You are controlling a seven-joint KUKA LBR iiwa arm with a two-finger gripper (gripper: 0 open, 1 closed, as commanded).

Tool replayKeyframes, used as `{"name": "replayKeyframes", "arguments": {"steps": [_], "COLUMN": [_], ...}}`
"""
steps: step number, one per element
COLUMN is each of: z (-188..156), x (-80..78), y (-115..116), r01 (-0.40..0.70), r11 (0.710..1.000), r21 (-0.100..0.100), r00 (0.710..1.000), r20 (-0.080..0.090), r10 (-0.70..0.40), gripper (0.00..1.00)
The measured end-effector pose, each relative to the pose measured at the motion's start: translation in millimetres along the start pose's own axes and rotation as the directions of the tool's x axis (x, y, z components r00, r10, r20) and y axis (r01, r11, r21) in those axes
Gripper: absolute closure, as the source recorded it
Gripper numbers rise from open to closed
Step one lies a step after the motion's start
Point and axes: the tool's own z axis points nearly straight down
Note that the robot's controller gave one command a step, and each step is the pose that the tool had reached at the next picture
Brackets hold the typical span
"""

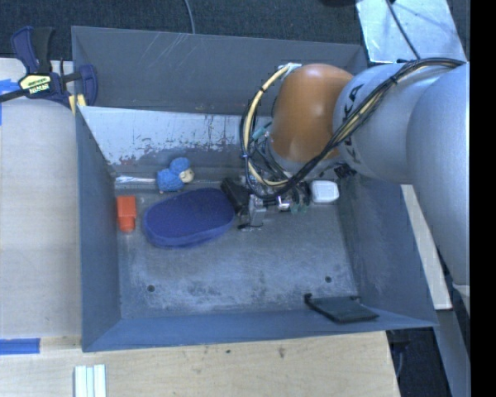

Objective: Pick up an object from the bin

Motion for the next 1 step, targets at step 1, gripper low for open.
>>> {"name": "replayKeyframes", "arguments": {"steps": [1], "z": [0.5], "x": [-1.0], "y": [-1.0], "r01": [0.002], "r11": [1.000], "r21": [-0.002], "r00": [1.000], "r20": [-0.003], "r10": [-0.002], "gripper": [1.00]}}
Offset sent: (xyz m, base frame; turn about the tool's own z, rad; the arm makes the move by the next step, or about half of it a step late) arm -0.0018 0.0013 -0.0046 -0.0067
